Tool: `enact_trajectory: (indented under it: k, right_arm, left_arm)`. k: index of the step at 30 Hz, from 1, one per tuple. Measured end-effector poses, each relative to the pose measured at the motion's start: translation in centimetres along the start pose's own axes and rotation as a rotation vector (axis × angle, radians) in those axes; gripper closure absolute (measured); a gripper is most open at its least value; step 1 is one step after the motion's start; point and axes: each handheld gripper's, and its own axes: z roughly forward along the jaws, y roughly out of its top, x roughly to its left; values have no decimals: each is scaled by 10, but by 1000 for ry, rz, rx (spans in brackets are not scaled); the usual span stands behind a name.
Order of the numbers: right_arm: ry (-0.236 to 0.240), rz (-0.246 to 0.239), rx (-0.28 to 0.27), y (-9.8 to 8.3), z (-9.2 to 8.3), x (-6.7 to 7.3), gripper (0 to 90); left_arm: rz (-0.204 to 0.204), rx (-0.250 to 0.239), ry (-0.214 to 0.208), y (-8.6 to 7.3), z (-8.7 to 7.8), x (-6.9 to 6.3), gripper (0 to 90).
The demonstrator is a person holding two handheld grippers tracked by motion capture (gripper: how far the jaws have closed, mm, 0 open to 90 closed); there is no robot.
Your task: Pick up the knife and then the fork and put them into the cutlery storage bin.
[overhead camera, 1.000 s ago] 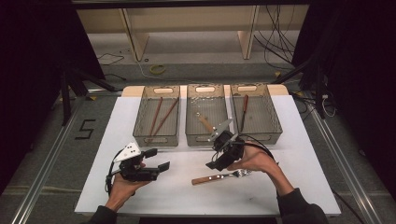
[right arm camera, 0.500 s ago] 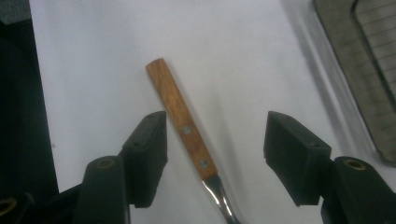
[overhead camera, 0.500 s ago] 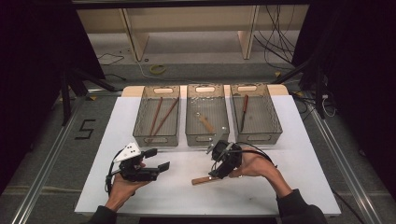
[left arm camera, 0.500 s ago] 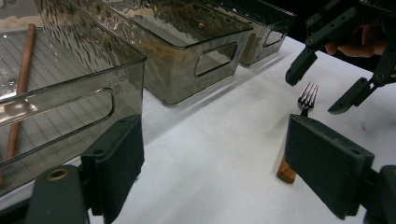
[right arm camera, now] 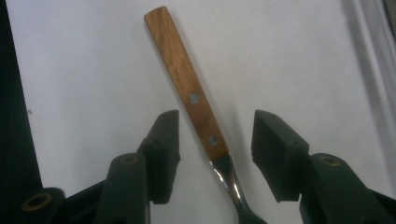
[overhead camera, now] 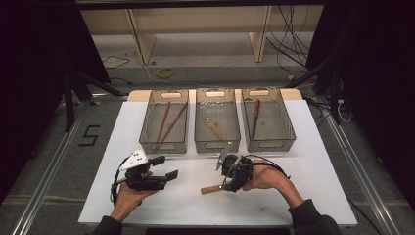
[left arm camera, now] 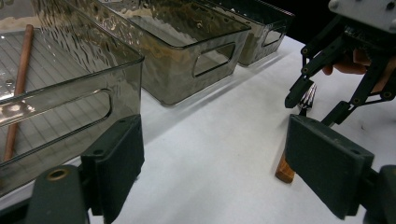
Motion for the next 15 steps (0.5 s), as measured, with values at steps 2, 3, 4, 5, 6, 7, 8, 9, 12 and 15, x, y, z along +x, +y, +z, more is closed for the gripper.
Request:
enact_trajectory:
  k: [2, 3, 4, 5, 6, 7, 8, 9, 12, 15]
  right_arm:
    - [5, -12, 19, -1, 2, -1, 547]
    - [4, -21, 17, -1, 3, -1, 553]
    - [1, -24, 24, -2, 4, -1, 560]
    - [0, -24, 27, -2, 4, -1, 568]
    - [2, -20, 31, -2, 5, -1, 574]
    - [3, -24, 35, -3, 6, -2, 582]
    - [2, -25, 38, -3, 7, -2, 590]
    - [0, -25, 42, -3, 8, -2, 597]
    - [1, -21, 54, -4, 10, -2, 612]
    - [4, -29, 62, -4, 12, -2, 634]
  left_arm:
    - [1, 0, -1, 0, 0, 0, 192]
    - [2, 1, -1, 0, 0, 0, 192]
    - [2, 1, -1, 0, 0, 0, 192]
    - [2, 1, -1, 0, 0, 0, 192]
    - [2, 1, -1, 0, 0, 0, 192]
    - [5, 5, -1, 0, 0, 0, 192]
    - [5, 5, -2, 0, 0, 0, 192]
    - [6, 6, -2, 0, 0, 0, 192]
    - [9, 6, -3, 0, 0, 0, 192]
    - [9, 7, -2, 0, 0, 0, 192]
